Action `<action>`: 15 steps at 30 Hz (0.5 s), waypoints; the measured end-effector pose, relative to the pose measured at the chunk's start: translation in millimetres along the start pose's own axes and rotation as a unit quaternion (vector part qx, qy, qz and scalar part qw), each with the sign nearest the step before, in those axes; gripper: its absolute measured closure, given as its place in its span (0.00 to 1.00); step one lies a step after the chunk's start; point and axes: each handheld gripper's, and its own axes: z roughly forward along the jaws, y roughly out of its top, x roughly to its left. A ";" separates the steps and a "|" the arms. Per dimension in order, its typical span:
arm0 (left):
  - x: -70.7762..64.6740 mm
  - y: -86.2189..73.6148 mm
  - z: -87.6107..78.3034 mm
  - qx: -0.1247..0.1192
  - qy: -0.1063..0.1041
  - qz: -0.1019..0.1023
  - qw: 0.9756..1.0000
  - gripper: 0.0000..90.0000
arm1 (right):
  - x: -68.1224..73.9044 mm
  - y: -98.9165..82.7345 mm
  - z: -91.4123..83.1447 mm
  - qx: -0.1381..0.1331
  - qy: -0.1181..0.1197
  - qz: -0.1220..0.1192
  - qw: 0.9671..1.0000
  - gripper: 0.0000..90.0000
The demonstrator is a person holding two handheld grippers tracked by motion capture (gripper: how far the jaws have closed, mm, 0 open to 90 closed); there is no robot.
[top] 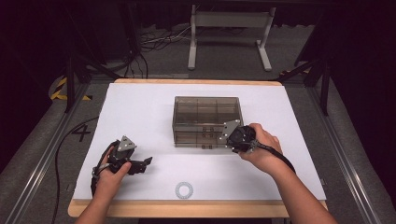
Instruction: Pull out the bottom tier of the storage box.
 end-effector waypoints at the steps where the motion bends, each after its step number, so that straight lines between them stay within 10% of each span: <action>1: 0.1 -0.3 -0.6 -0.001 0.000 0.000 1.000 0.19 | -0.5 0.3 1.2 0.000 0.003 0.000 1.000 0.77; 15: 0.8 -1.4 -0.7 -0.003 0.001 -0.003 1.000 0.19 | -2.6 7.6 21.0 0.007 0.020 -0.015 1.000 0.77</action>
